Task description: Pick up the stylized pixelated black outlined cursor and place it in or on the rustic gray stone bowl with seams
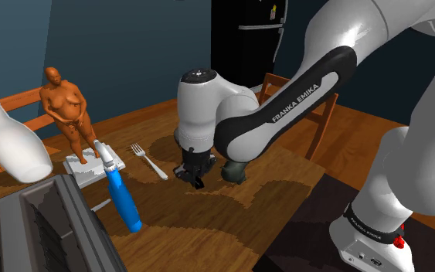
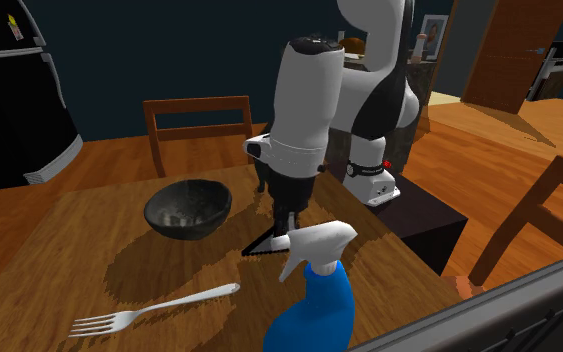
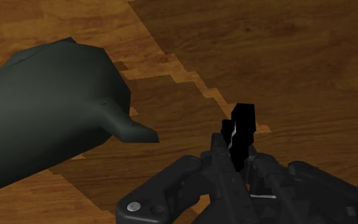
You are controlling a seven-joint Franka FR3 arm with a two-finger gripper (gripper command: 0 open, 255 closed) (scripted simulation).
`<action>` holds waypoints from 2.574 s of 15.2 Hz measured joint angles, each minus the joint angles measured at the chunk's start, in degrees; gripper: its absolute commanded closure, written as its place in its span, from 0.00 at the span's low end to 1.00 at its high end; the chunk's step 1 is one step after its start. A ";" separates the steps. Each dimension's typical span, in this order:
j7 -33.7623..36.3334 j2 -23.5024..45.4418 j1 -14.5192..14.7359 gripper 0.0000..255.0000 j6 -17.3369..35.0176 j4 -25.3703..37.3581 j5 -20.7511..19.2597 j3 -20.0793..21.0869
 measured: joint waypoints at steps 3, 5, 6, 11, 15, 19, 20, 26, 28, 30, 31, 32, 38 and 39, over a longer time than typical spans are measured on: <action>-0.98 -1.62 0.05 1.00 -2.06 0.65 1.26 0.10; -1.54 -2.62 0.12 1.00 -3.59 1.29 2.01 0.15; -1.90 -3.09 0.12 1.00 -4.36 1.65 2.37 0.12; -3.48 -5.38 0.12 1.00 -8.11 3.37 3.95 -0.09; -4.39 -6.85 0.17 1.00 -10.90 4.85 4.87 -0.24; -5.03 -8.35 0.34 1.00 -14.17 6.76 5.74 -0.29; -5.33 -8.55 0.28 1.00 -14.92 7.35 5.87 -0.41; -6.31 -10.35 0.36 1.00 -19.45 10.23 6.80 -0.69; -7.03 -10.32 0.07 1.00 -20.20 11.07 6.80 -1.08; -9.11 -9.86 -0.86 1.00 -20.49 11.93 6.67 -2.32; -10.24 -9.03 -1.45 1.00 -20.86 13.18 6.41 -3.00; -11.51 -8.38 -2.09 1.00 -20.66 13.69 6.20 -3.76; -18.81 -4.54 -5.62 1.00 -20.68 17.98 5.45 -7.87; -20.04 -3.72 -6.22 1.00 -20.70 18.88 5.36 -8.53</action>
